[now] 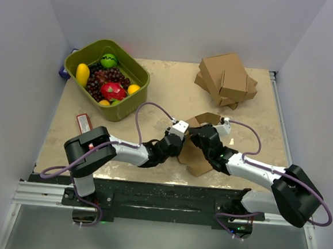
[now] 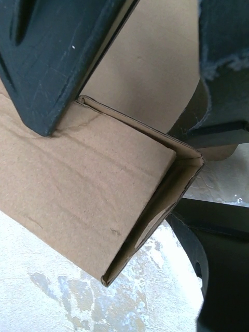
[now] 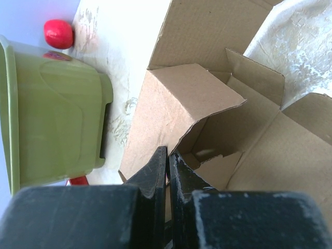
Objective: Fold the paper box
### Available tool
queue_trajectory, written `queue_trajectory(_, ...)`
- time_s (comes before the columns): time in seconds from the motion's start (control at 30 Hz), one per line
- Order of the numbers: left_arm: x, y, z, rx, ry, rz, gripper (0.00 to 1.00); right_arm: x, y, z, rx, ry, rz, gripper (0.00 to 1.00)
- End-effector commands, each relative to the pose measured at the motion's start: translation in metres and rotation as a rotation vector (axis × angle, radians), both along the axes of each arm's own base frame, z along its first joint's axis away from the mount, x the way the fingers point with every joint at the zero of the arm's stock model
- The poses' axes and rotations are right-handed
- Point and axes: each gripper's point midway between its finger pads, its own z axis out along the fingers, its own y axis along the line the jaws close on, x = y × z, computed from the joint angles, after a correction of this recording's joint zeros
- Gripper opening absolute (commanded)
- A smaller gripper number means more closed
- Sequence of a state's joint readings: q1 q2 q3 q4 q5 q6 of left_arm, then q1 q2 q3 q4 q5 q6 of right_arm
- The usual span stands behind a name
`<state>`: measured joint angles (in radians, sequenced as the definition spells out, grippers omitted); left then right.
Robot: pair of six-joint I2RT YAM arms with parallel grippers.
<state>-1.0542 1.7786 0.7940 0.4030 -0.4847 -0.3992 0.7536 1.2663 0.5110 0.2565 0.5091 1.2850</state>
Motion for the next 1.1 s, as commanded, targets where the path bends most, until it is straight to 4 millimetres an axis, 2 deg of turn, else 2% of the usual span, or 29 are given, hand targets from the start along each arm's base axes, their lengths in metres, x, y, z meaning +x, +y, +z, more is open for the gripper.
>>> queue_trajectory(0.0, 0.012, 0.001, 0.008, 0.006, -0.062, 0.028, 0.45, -0.010, 0.000, -0.008, -0.055, 0.048, 0.026, 0.00)
queue_trajectory(0.67, 0.013, 0.009, 0.003, 0.035, -0.061, 0.061, 0.45, -0.011, -0.006, 0.003, -0.046, 0.037, 0.005, 0.00)
queue_trajectory(0.87, 0.009, 0.012, -0.005, 0.036, -0.053, 0.056, 0.46, -0.009, -0.007, 0.008, -0.046, 0.032, -0.005, 0.00)
queue_trajectory(1.07, 0.012, 0.013, 0.009, -0.003, -0.075, 0.082, 0.42, -0.012, -0.008, 0.003, -0.055, 0.043, -0.002, 0.00)
